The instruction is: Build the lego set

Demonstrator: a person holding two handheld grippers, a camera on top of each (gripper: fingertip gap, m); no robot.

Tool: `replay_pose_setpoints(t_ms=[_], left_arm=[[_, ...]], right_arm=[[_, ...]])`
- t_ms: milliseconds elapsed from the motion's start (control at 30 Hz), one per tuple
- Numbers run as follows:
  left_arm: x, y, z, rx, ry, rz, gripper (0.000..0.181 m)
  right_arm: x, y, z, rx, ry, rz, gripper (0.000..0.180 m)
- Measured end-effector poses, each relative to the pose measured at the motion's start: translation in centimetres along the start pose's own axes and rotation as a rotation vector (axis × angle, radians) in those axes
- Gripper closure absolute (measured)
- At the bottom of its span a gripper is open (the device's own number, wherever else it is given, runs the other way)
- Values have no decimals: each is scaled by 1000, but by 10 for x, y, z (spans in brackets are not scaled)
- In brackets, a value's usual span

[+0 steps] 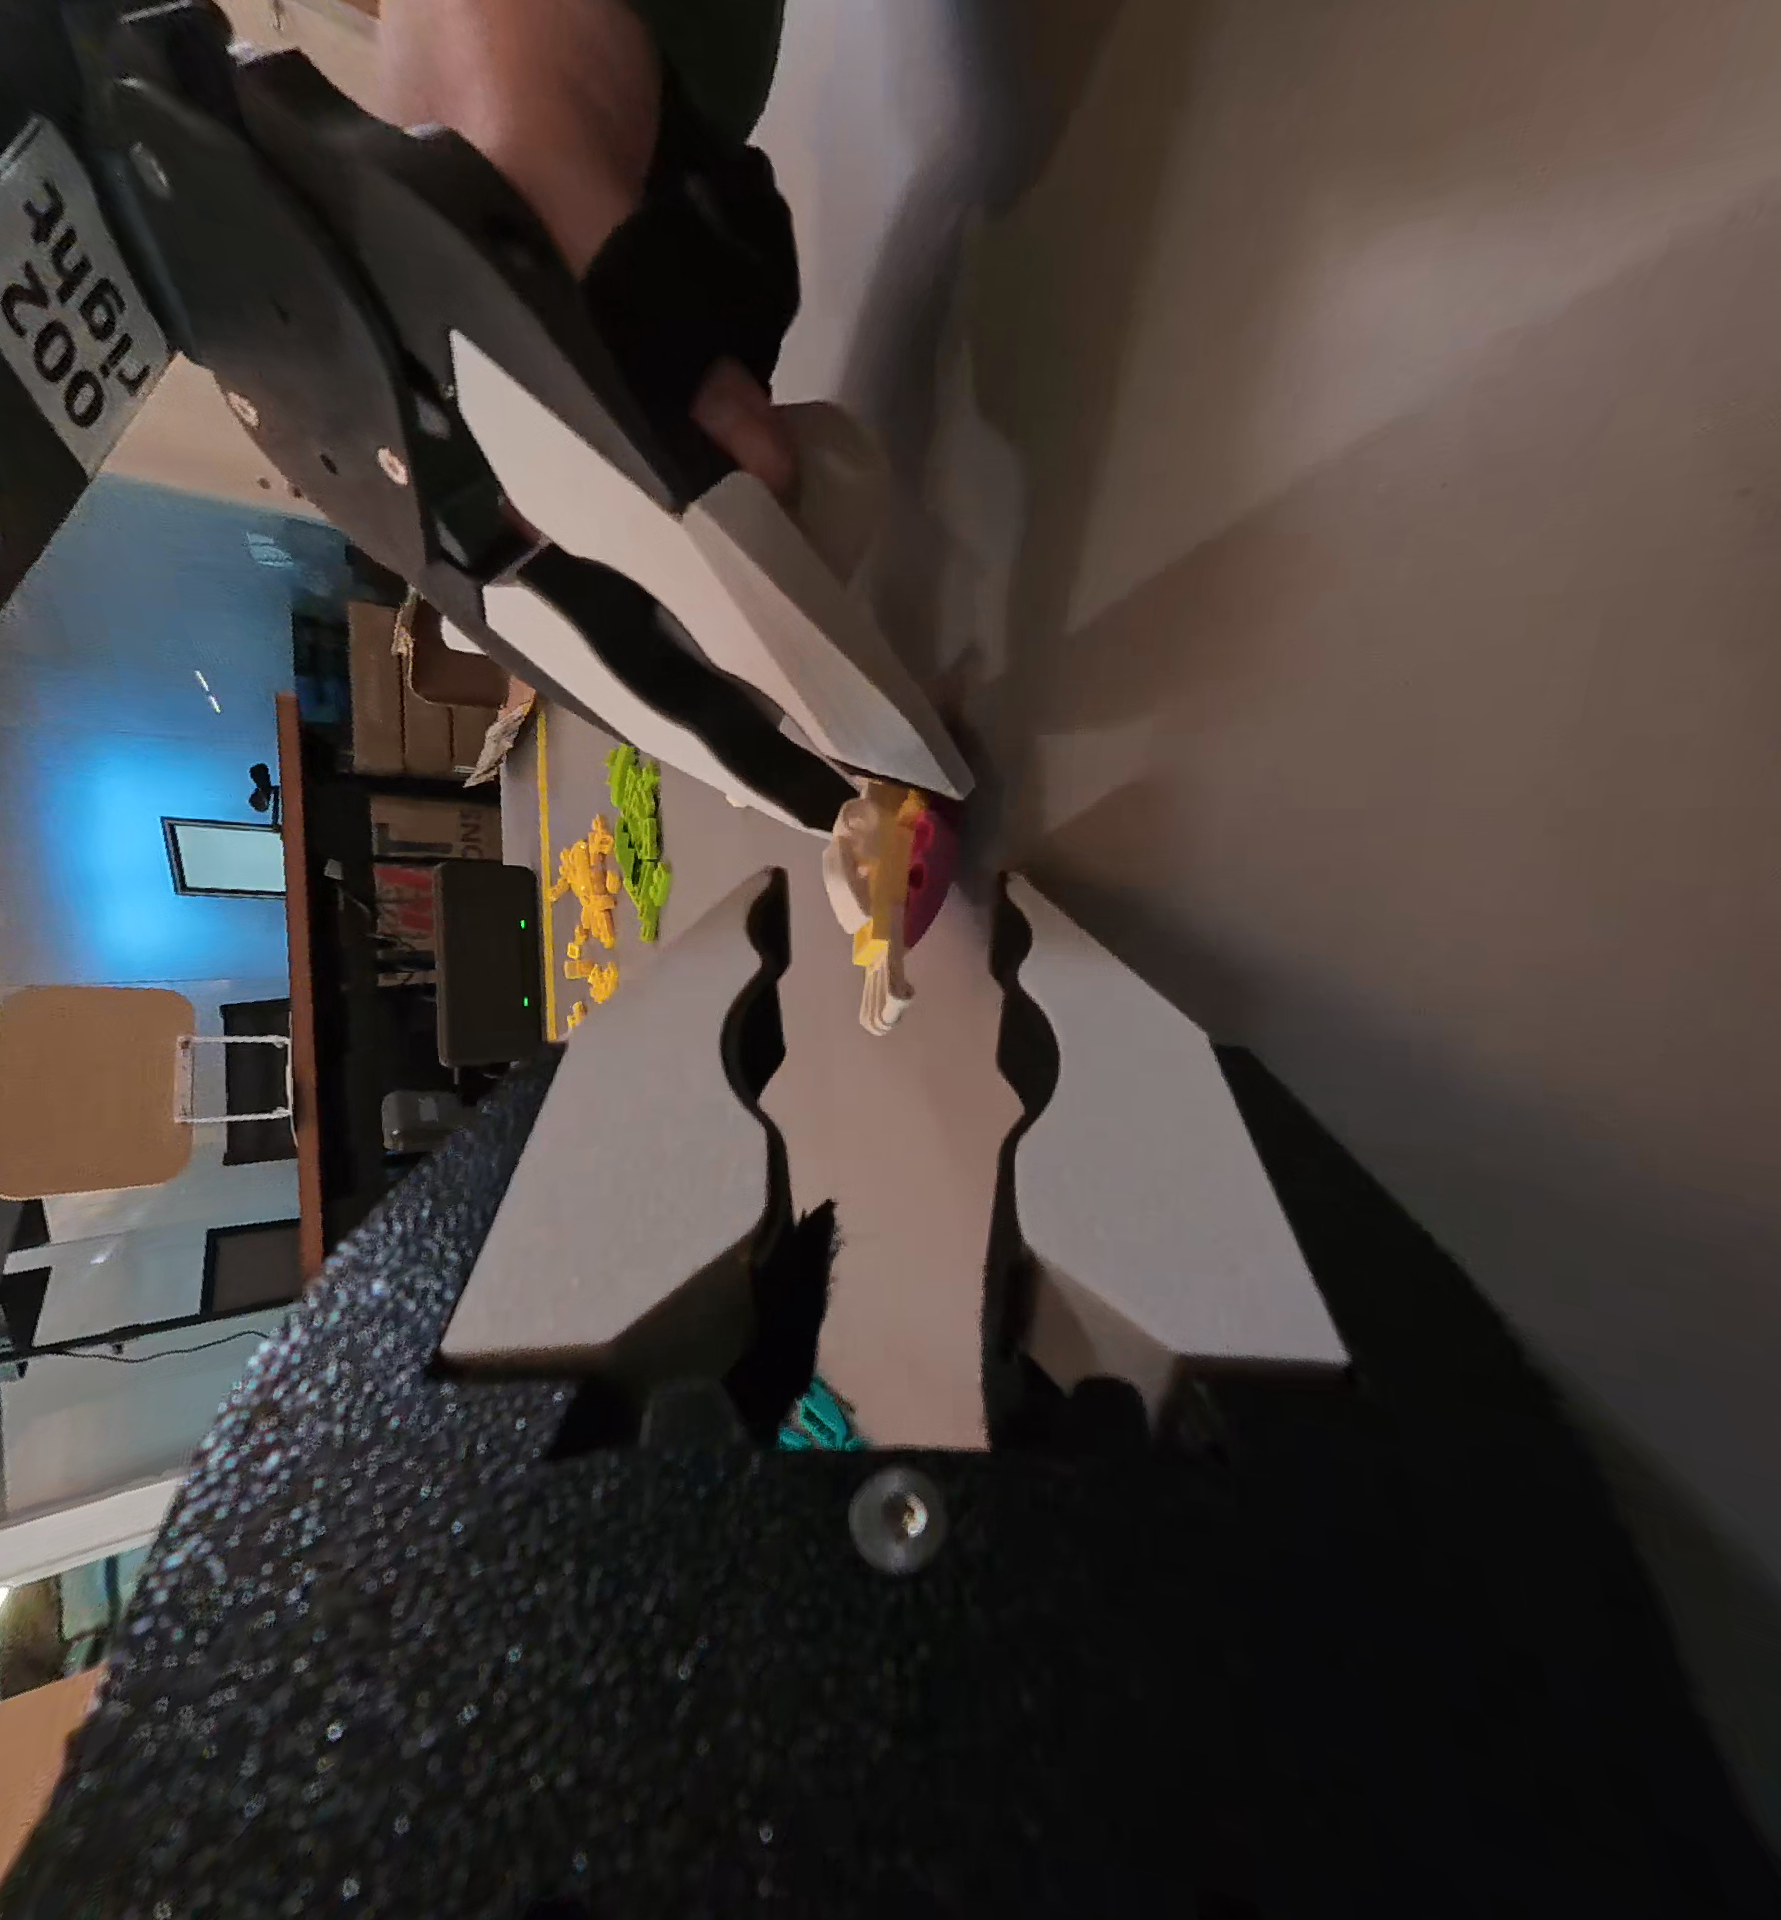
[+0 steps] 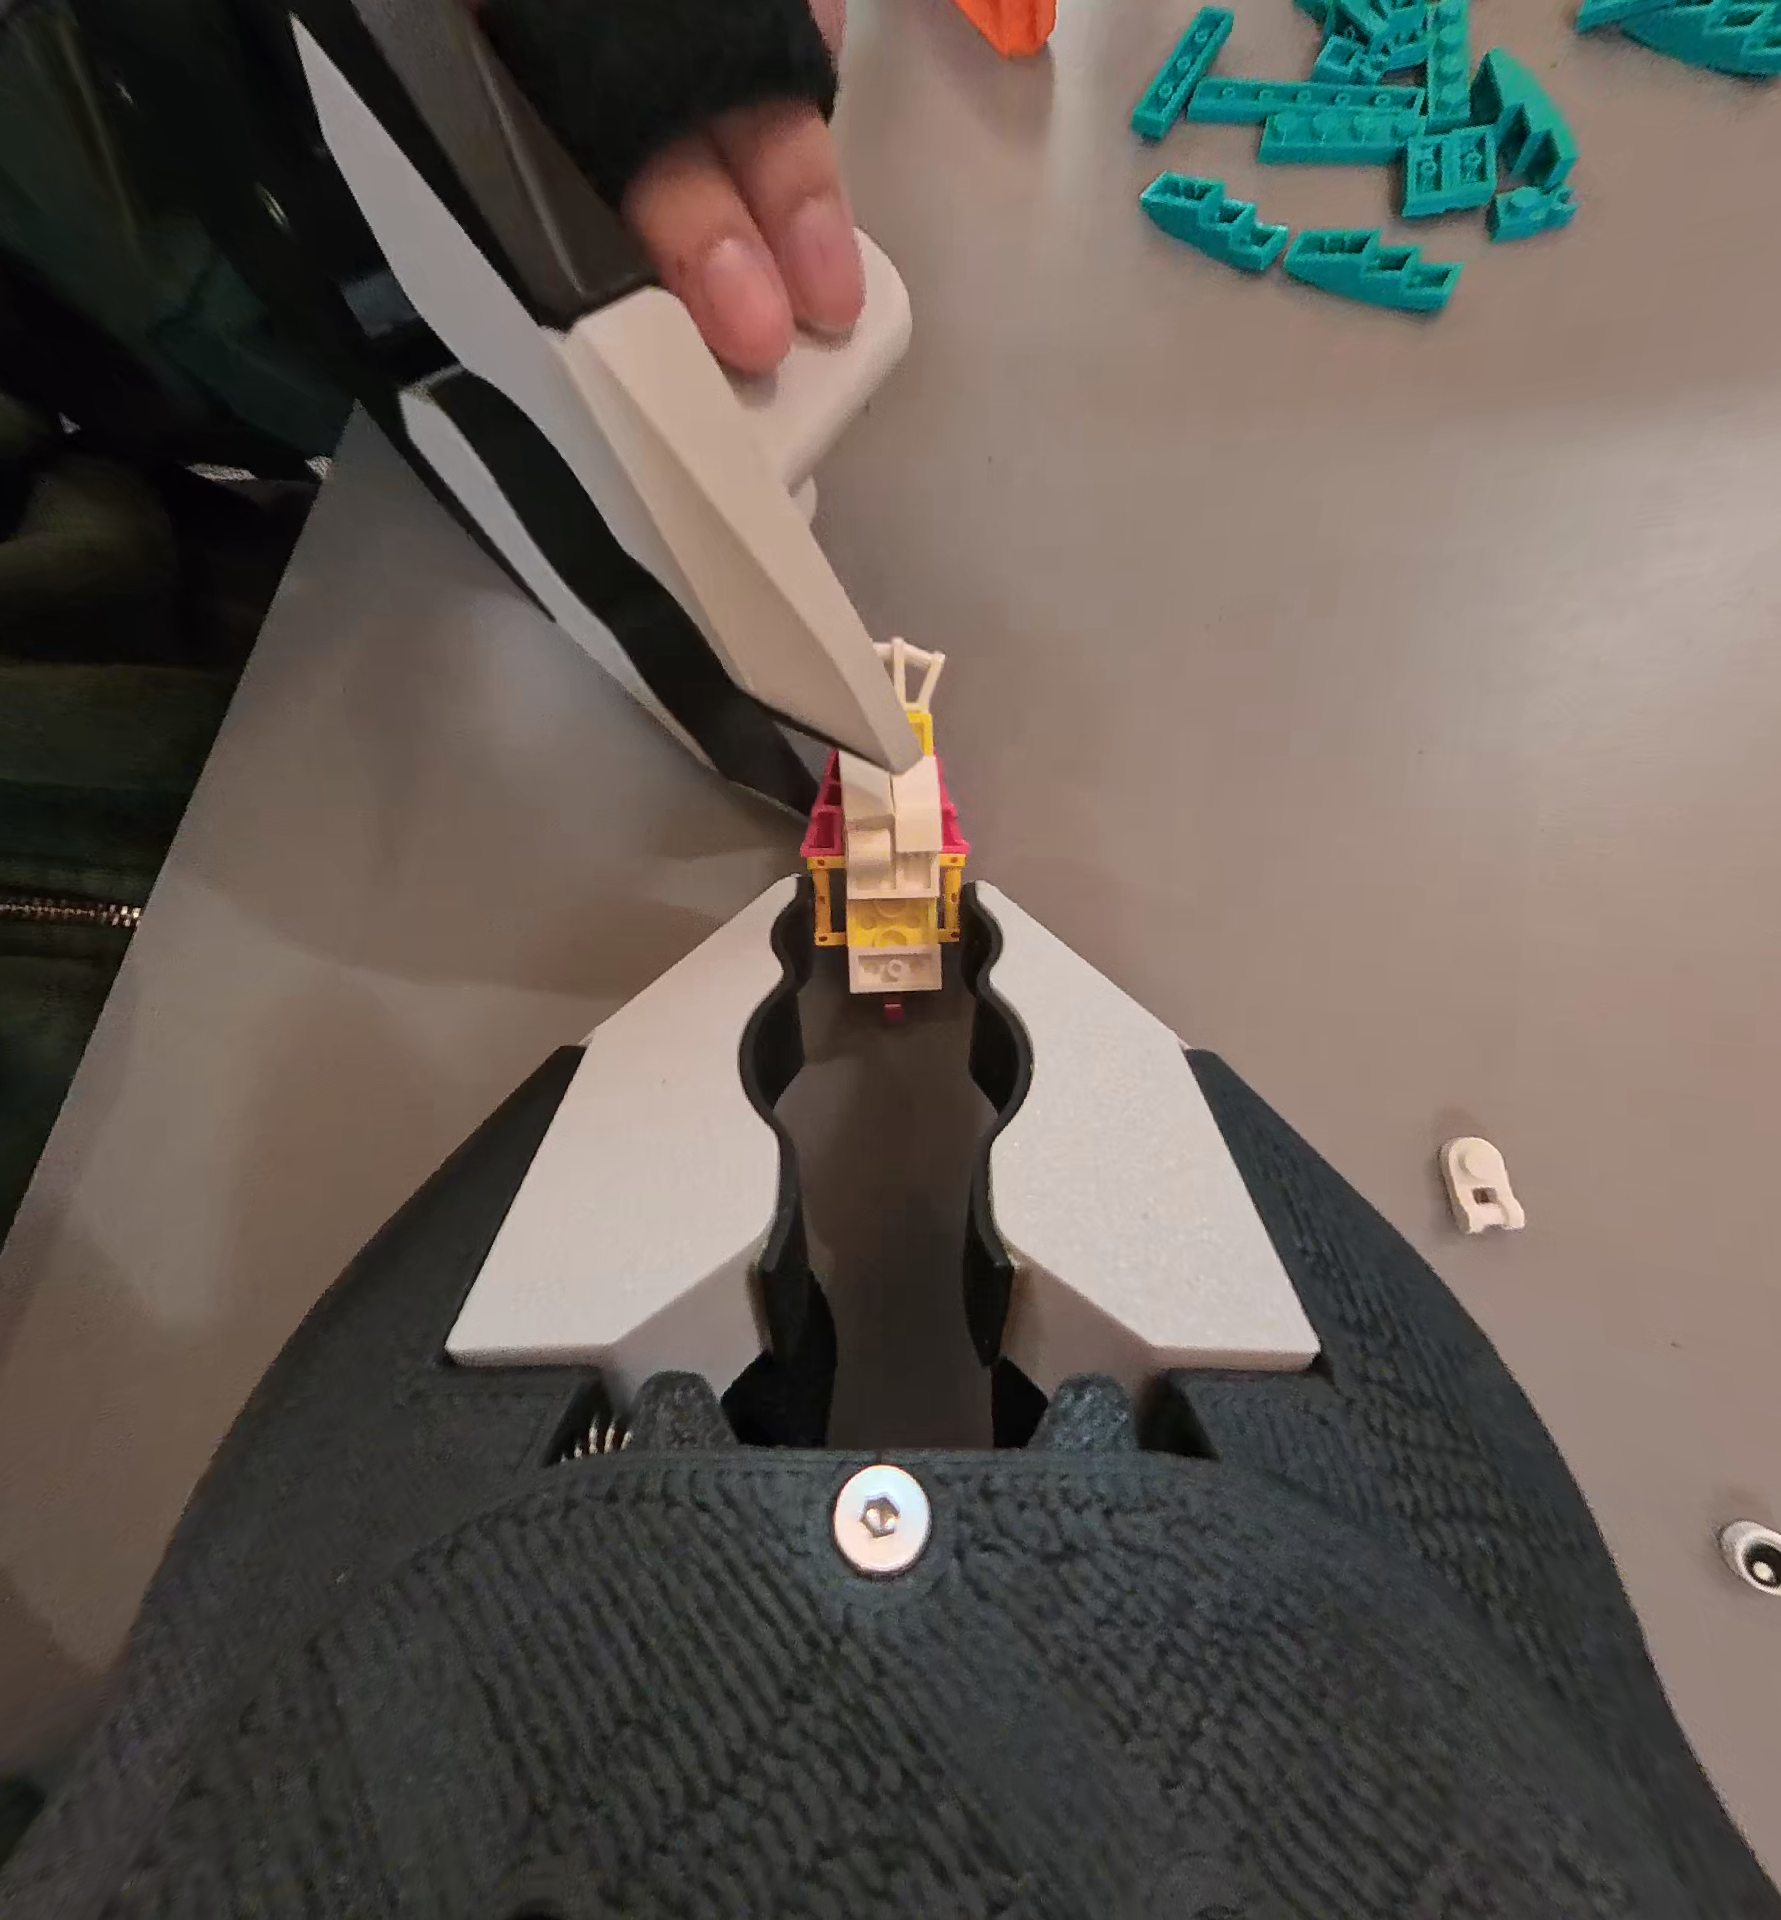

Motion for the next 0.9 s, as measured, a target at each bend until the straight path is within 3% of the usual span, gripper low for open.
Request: replay_pose_setpoints(t_ms=[133, 500, 900], left_arm=[[-2, -2, -3, -5, -2, -39, 154], [-2, -2, -5, 41, 9, -102, 160], [-3, 2, -7, 51, 37, -28, 161]], right_arm=[[0, 0, 0, 15, -12, -18, 153], [-1, 0, 0, 46, -39, -70, 153], [-2, -3, 1, 28, -48, -56, 154]])
Point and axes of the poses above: each gripper's, where its closed fingertips meet, z back along the fingers, x out of its top, y = z × x across the jaws, the point moved 6 cm from there along z, back along the fingers, and after that the axes turned 12 degrees about z, right-handed, at the moved point
